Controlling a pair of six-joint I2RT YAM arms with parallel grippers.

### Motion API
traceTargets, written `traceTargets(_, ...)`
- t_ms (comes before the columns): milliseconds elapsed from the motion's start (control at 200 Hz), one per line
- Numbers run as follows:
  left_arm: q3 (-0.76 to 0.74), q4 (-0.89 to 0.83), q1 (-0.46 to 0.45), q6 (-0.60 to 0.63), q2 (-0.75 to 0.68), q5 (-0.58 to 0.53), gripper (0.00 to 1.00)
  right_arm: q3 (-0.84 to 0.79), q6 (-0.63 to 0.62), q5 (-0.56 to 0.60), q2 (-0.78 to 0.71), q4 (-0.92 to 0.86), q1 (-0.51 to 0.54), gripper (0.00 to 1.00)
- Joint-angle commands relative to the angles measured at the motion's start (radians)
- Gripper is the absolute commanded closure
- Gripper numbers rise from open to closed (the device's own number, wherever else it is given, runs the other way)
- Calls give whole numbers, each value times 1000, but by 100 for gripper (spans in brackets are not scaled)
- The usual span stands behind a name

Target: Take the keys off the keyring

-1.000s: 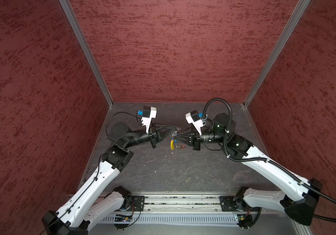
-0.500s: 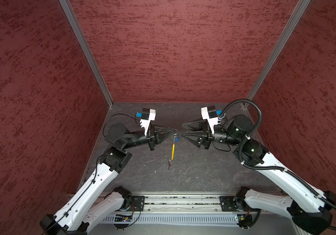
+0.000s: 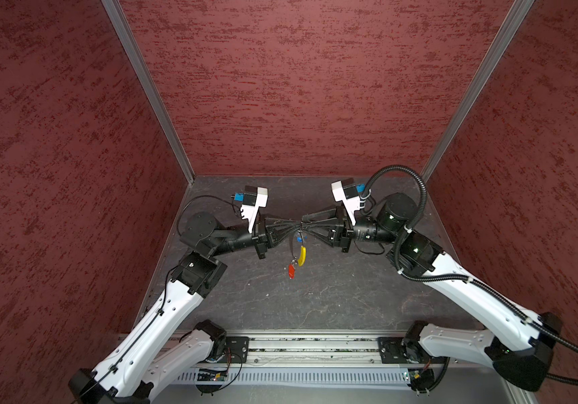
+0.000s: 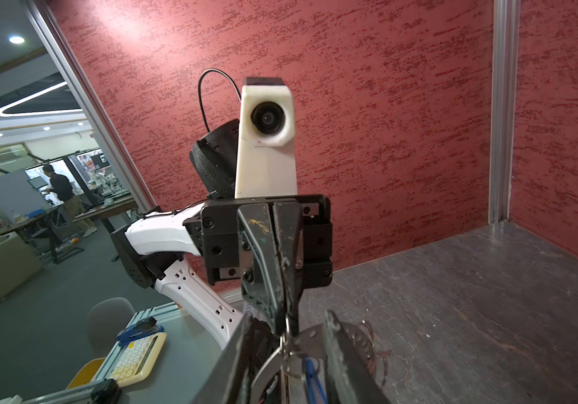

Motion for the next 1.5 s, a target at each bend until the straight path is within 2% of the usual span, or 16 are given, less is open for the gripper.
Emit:
traceTargets(0,24,12,2,15,-19,-23,100,-6,18,-27,-14,55,4,71)
traceTargets(411,22,13,3,12,-27,-34,100,-35,26,-24,-6,69,5,76)
traceTargets(852,18,22,2,4,-19,-32,100,-33,48,-55,8,102,4,87)
traceTargets(1077,19,21,3,7,-22,-41,100,-40,55,-56,16,105,4,85)
traceTargets(1222,19,20,3,10,-25,-43,100,-48,55,-57,14,108,4,100)
traceTargets(1443,44,-40,4,13,-21,-44,100,-48,24,-33,-13,55,4,100)
traceTargets(1473,53,-65,6,20,-24,-43,93,-40,6,-31,-18,24,4,100)
traceTargets(1493,57,-81,7,23,-24,-43,84,-34,-8,-26,-20,-1,4,100)
